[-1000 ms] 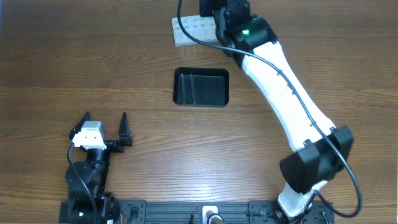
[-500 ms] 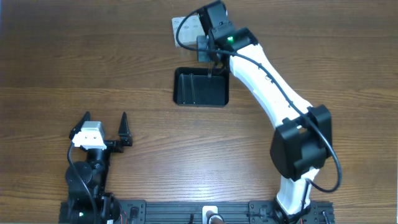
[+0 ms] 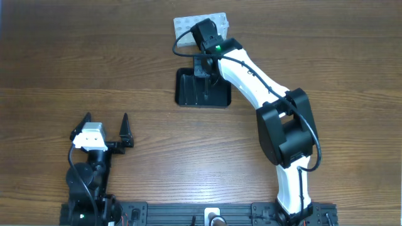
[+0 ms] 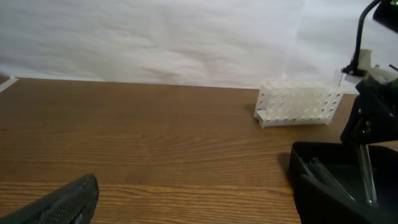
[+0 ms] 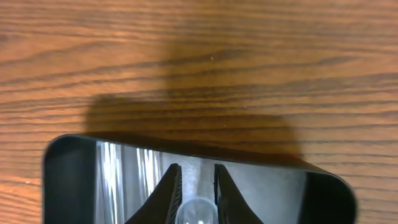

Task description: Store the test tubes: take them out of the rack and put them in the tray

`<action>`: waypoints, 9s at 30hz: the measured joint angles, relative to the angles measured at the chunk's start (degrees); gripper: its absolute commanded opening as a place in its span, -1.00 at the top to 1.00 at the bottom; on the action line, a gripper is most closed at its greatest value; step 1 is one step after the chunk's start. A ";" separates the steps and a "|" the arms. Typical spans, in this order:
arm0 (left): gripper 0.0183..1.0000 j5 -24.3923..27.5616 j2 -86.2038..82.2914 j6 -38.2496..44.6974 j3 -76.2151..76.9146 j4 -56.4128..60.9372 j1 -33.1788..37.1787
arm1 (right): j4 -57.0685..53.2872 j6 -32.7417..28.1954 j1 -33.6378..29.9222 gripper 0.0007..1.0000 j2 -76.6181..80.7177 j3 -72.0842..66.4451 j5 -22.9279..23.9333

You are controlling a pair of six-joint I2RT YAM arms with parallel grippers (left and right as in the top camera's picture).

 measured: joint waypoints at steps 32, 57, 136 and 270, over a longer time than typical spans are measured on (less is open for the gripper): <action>-1.00 0.00 0.00 0.00 0.00 0.00 0.00 | 30.14 -17.62 -5.03 -0.12 -7.63 -0.28 19.26; -1.00 0.00 0.00 0.00 0.00 0.00 0.00 | 38.75 -22.32 -6.82 -0.31 3.19 -0.42 19.58; -1.00 0.02 0.00 0.00 0.00 0.00 0.00 | -5.97 -9.81 -4.85 0.93 -6.64 0.24 -10.54; -1.00 0.17 0.00 0.00 0.00 0.00 0.00 | 38.62 -26.99 -30.32 -0.99 -122.20 -96.74 4.48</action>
